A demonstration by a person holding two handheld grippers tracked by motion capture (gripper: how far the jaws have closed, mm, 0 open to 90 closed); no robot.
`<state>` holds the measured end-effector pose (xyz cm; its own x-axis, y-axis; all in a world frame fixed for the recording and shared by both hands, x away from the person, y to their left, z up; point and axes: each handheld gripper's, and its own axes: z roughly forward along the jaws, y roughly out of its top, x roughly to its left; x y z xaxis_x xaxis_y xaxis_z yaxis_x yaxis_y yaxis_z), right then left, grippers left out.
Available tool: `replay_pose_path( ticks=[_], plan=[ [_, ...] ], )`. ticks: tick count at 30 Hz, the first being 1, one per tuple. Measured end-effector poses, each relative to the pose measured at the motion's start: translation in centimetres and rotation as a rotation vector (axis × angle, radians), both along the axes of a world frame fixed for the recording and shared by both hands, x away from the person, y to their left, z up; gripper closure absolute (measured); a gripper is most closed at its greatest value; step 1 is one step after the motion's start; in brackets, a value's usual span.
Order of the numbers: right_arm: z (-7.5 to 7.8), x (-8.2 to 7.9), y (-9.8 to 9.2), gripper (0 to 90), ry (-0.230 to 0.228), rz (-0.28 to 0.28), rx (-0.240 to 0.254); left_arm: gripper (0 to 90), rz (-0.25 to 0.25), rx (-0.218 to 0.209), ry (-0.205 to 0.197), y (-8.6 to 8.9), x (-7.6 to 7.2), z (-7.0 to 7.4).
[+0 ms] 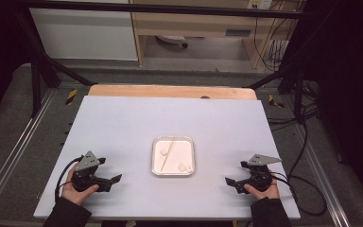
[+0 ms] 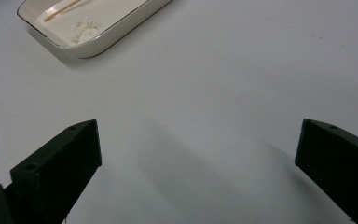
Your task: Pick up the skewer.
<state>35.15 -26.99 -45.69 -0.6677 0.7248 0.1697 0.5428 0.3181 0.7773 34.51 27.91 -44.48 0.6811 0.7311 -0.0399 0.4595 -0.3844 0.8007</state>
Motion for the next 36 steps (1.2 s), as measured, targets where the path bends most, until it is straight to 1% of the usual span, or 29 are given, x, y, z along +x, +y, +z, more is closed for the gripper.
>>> replay_pose_path(
  ticks=[9,19,24,29,36],
  plan=[
    [0.0,0.0,0.0,0.9,-0.002,0.008,-0.003,6.3,-0.003,0.003,0.005,-0.1,0.0,0.0],
    [0.0,0.0,0.0,0.8,-0.003,0.011,-0.006,6.3,-0.009,0.013,0.009,-0.6,0.1,0.1],
    [0.0,0.0,0.0,0.8,-0.003,0.011,0.002,6.4,-0.009,0.020,0.012,-1.0,0.1,0.2],
    [0.1,0.0,0.0,0.8,-0.002,0.012,0.001,6.6,-0.009,0.023,0.013,-1.4,0.2,0.3],
    [0.0,0.1,0.1,0.8,0.000,0.015,-0.008,7.1,0.004,0.035,0.019,-2.2,0.3,0.5]
  ],
)
